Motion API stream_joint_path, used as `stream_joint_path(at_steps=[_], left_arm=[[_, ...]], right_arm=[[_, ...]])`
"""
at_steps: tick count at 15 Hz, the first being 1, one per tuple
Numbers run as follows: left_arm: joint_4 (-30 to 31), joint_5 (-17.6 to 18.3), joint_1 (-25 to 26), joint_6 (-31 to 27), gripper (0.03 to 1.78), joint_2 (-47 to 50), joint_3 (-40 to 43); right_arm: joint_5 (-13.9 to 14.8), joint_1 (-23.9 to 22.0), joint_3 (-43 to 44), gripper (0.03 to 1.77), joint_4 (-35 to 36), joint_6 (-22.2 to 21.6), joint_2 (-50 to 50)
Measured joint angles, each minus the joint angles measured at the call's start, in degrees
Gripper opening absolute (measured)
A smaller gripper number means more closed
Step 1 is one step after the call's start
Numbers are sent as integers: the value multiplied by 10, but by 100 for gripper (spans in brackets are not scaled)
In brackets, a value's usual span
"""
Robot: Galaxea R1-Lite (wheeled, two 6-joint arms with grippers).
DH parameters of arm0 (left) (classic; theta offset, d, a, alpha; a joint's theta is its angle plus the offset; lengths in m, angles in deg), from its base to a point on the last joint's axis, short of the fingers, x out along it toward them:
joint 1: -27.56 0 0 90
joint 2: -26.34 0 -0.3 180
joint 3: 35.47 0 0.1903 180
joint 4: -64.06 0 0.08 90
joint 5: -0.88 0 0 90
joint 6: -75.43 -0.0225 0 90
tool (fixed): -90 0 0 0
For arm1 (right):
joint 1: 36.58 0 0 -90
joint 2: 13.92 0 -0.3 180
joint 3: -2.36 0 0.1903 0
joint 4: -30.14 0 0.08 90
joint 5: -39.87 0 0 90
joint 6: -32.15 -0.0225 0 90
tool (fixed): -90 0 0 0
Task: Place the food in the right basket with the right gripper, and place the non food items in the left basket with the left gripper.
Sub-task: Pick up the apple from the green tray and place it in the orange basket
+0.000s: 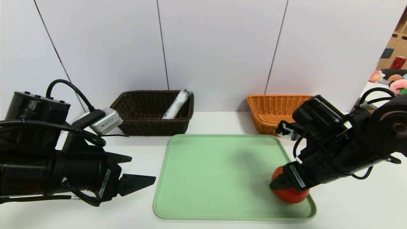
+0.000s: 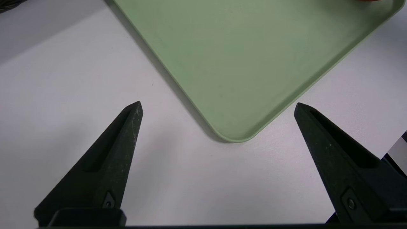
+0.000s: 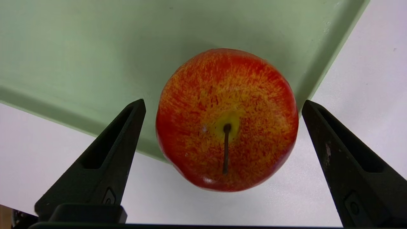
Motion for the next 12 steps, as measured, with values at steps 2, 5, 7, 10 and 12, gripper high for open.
stream_joint_path(at_steps=[2, 5, 7, 10, 12], left_arm=[[10, 0, 0, 2, 169, 0, 2], [17, 1, 0, 4, 169, -1, 3], [18, 1, 0, 4, 169, -3, 4], [19, 1, 0, 4, 169, -4, 5], [19, 1, 0, 5, 169, -5, 7]], right_arm=[[1, 0, 1, 170, 0, 1, 9], [20, 4, 1, 170, 0, 3, 22], [21, 7, 3, 170, 0, 3, 28], [20, 14, 7, 170, 1, 3, 34], [19, 18, 10, 170, 8, 3, 39]])
